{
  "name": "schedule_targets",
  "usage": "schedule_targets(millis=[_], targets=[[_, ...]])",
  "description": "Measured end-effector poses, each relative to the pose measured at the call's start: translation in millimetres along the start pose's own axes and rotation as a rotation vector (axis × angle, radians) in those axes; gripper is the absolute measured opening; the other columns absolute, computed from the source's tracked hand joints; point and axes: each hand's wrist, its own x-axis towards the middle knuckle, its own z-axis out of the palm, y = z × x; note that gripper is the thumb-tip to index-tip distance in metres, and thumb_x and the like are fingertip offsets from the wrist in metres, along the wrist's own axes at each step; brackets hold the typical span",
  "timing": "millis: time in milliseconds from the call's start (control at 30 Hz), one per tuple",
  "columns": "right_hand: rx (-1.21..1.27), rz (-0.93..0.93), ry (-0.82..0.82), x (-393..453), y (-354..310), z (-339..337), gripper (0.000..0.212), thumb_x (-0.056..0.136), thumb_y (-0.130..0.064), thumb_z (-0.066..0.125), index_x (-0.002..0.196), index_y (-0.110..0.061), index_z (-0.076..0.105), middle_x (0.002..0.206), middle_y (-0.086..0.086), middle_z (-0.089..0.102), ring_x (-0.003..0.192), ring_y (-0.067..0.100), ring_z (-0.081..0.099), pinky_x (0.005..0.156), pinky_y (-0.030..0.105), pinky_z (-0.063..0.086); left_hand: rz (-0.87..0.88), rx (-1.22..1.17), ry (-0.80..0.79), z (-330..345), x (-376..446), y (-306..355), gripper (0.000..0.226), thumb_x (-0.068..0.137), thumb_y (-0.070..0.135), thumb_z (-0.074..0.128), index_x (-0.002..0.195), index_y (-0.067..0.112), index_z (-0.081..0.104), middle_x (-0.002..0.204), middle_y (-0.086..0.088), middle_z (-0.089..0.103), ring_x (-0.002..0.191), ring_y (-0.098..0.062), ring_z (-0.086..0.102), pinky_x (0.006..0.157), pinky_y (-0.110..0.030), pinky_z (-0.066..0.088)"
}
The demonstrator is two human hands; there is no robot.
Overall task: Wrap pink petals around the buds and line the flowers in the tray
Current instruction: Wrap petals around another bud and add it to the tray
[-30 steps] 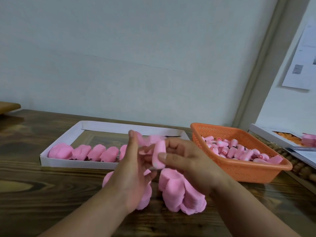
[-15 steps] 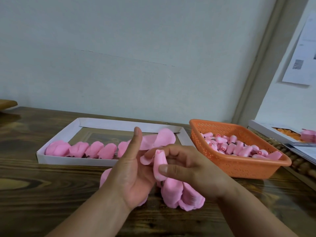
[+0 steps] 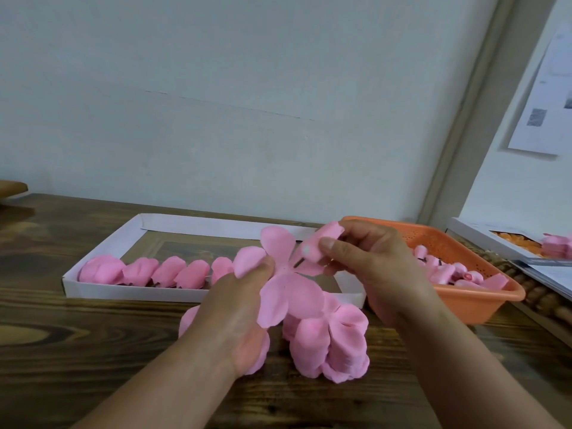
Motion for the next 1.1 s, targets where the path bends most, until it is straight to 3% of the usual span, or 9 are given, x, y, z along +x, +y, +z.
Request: schedule_targets(millis=[133, 267, 367, 433, 533, 600, 833, 933, 1100], targets=[[-0.076, -0.038, -0.045, -4, 2, 5, 0.015, 0.083, 0.002, 0.064, 0.079, -0.010, 0.073, 0.076, 0.010, 0.072, 0.066, 0.017, 0.066, 0.060, 0.026, 0.052, -0.023, -0.079, -0.051, 3, -1, 0, 0.033, 0.096, 0.026, 0.053, 0.125, 0.011, 0.056, 0.120, -0.015, 0.060, 0.097, -0.025, 0.058, 0.065, -0.028, 0.041], [-0.232, -0.069, -0.048, -6, 0, 7, 0.009, 0.082, 0.001, 0.066, 0.085, -0.005, 0.072, 0.077, 0.006, 0.073, 0.073, 0.023, 0.069, 0.068, 0.035, 0.055, -0.024, -0.102, -0.104, 2, -1, -1, 0.024, 0.099, 0.023, 0.049, 0.109, 0.012, 0.067, 0.103, -0.008, 0.073, 0.091, -0.017, 0.069, 0.066, -0.030, 0.048], [-0.424, -0.142, -0.034, -9, -4, 9, 0.015, 0.079, -0.001, 0.069, 0.078, -0.016, 0.070, 0.072, -0.004, 0.068, 0.061, 0.001, 0.057, 0.065, 0.012, 0.046, -0.017, -0.084, -0.122, 2, -2, 0, 0.024, 0.099, 0.023, 0.048, 0.107, 0.011, 0.068, 0.095, -0.008, 0.075, 0.081, -0.016, 0.072, 0.058, -0.027, 0.052], [-0.563, -0.157, -0.068, -11, -5, 12, 0.015, 0.077, -0.007, 0.072, 0.080, -0.021, 0.070, 0.077, -0.008, 0.065, 0.063, -0.002, 0.053, 0.070, 0.004, 0.038, -0.009, -0.062, -0.112, 1, -2, -1, 0.023, 0.099, 0.022, 0.050, 0.105, 0.010, 0.068, 0.093, -0.009, 0.075, 0.082, -0.018, 0.073, 0.064, -0.030, 0.055], [-0.693, -0.165, -0.106, -15, -5, 17, 0.011, 0.079, -0.015, 0.070, 0.087, -0.022, 0.071, 0.081, -0.008, 0.063, 0.074, 0.003, 0.053, 0.068, 0.013, 0.039, 0.032, 0.025, -0.049, 2, -2, -3, 0.022, 0.096, 0.028, 0.053, 0.100, 0.013, 0.069, 0.089, -0.007, 0.075, 0.088, -0.024, 0.069, 0.079, -0.037, 0.052], [-0.740, -0.182, -0.111, -16, -4, 19, 0.013, 0.080, -0.015, 0.068, 0.090, -0.023, 0.071, 0.083, -0.006, 0.064, 0.078, 0.007, 0.053, 0.068, 0.021, 0.041, 0.060, 0.057, -0.031, 3, -3, -4, 0.023, 0.096, 0.031, 0.052, 0.099, 0.015, 0.069, 0.085, -0.007, 0.074, 0.086, -0.023, 0.066, 0.072, -0.035, 0.049], [-0.799, -0.184, -0.106, -16, -6, 23, 0.006, 0.077, -0.016, 0.071, 0.080, -0.017, 0.066, 0.074, -0.004, 0.058, 0.074, 0.011, 0.050, 0.067, 0.029, 0.041, 0.116, -0.042, -0.268, 0, -1, -6, 0.033, 0.090, 0.036, 0.052, 0.103, 0.015, 0.074, 0.106, -0.014, 0.072, 0.101, -0.025, 0.069, 0.088, -0.040, 0.052], [-0.809, -0.200, -0.077, -13, -6, 20, 0.019, 0.074, -0.020, 0.076, 0.080, -0.024, 0.058, 0.081, -0.012, 0.054, 0.079, 0.005, 0.049, 0.067, 0.017, 0.038, 0.125, -0.085, -0.378, -3, -3, -7, 0.035, 0.081, 0.036, 0.056, 0.102, 0.015, 0.075, 0.109, -0.015, 0.071, 0.103, -0.024, 0.069, 0.084, -0.035, 0.055], [-0.698, -0.040, -0.141, -4, -6, 8, 0.054, 0.069, -0.030, 0.080, 0.117, -0.034, 0.054, 0.109, -0.023, 0.056, 0.102, -0.011, 0.049, 0.082, -0.001, 0.032, 0.130, -0.081, -0.410, -6, 0, -11, 0.039, 0.075, 0.037, 0.063, 0.096, 0.006, 0.072, 0.103, -0.016, 0.069, 0.101, -0.025, 0.066, 0.093, -0.041, 0.047]])
